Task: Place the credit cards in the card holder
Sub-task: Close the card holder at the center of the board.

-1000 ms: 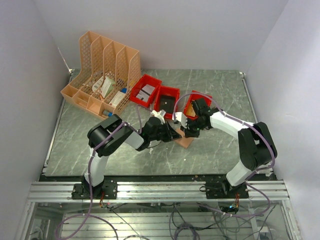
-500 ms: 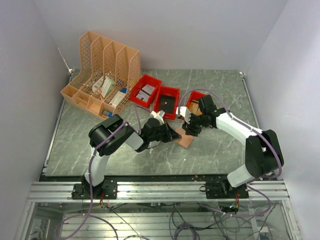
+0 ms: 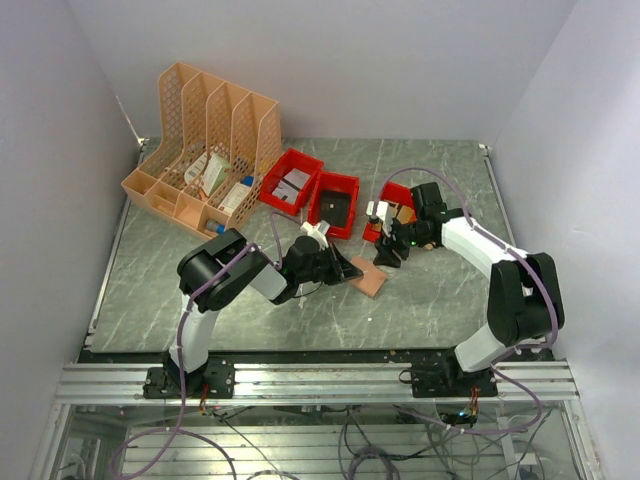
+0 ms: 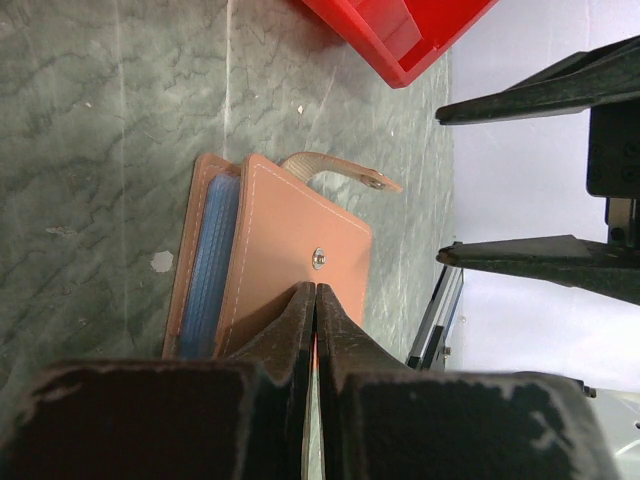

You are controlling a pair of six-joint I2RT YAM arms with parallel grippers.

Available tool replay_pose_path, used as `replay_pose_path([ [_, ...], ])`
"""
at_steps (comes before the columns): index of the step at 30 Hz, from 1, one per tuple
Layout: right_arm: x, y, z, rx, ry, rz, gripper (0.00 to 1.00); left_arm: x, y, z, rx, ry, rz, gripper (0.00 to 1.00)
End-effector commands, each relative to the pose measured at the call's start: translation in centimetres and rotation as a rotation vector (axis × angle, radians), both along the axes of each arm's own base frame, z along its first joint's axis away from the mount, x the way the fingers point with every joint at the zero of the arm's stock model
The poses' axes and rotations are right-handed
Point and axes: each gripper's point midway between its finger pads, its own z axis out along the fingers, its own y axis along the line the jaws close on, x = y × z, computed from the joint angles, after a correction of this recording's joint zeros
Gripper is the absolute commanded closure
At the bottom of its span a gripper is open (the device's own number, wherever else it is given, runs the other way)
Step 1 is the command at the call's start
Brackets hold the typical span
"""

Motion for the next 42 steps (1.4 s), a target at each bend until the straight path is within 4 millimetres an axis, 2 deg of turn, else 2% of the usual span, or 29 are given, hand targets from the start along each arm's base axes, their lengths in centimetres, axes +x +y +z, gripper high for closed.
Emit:
replay_pose_path([
  [1,0.1,0.9,0.2,0.023,0.042,-0.002,0.47,-0.6,1.1,-2.6,0.065,0.042,-0.009,0.91],
  [8,1.4,0.5,-0.8,-0.028,0.045,-0.063,0.51,-0.6,1.1,-2.6,0.065,0.043,-0.011,0.92],
  [19,2.1,0.5,-1.8,-0.071,0.054,-0.088,0.66,-0.7,1.1,-2.7,0.063,0.046,-0.013,0.92],
  [31,1.9,0.6,-2.0,-0.077,0.081,-0.081,1.0,-0.7,1.1,-2.8,0.064,0.049,-0.013,0.92],
  [36,1.7,0.5,-2.2,-0.085,0.091,-0.079,1.0,-0.7,1.1,-2.8,0.063,0.049,-0.013,0.92],
  [39,1.6,0.4,-2.3,-0.094,0.097,-0.078,0.9,-0.7,1.0,-2.7,0.062,0.048,-0.014,0.92],
  [42,1.5,0.2,-2.3,-0.1,0.094,-0.077,0.89,-0.7,1.0,-2.8,0.064,0.05,-0.014,0.92],
])
